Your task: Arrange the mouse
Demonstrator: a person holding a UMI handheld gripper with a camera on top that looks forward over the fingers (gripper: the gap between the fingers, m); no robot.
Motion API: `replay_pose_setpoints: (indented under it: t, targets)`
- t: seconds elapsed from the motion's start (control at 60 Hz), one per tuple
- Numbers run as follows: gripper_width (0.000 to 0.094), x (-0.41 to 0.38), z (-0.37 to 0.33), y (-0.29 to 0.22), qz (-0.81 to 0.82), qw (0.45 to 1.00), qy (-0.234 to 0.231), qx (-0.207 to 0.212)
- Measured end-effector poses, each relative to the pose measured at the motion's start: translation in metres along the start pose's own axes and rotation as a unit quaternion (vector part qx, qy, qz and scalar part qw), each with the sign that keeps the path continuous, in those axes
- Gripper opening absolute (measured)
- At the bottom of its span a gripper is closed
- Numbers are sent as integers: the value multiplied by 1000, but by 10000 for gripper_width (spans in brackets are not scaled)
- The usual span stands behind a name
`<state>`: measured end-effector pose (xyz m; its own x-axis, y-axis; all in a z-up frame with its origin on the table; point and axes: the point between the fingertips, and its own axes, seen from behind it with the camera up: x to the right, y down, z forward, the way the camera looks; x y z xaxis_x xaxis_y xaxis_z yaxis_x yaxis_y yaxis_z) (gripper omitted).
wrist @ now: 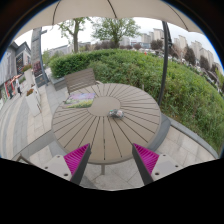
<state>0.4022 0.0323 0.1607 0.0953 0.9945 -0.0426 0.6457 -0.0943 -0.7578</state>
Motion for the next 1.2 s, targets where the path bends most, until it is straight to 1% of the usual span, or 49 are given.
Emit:
replay_pose_setpoints:
  t: [0.167,0.383,0.683,0.75,0.883,0.983,1.117,1.167,1.2]
  targets:
    - [859,14,26,-4,-22,999,18,16]
    - [860,16,75,-16,2,999,15,31]
    - [863,47,187,-49,4,998,46,44]
    - [860,48,212,-57,1,998,45,49]
    - [859,51,264,-61,13,998,43,37]
    - [861,55,298,-60,18,998,52,30]
    - [864,62,330,-64,15,998,61,31]
    - [850,61,340,-71,16,998,58,34]
    - [858,60,345,-73,15,998,57,32]
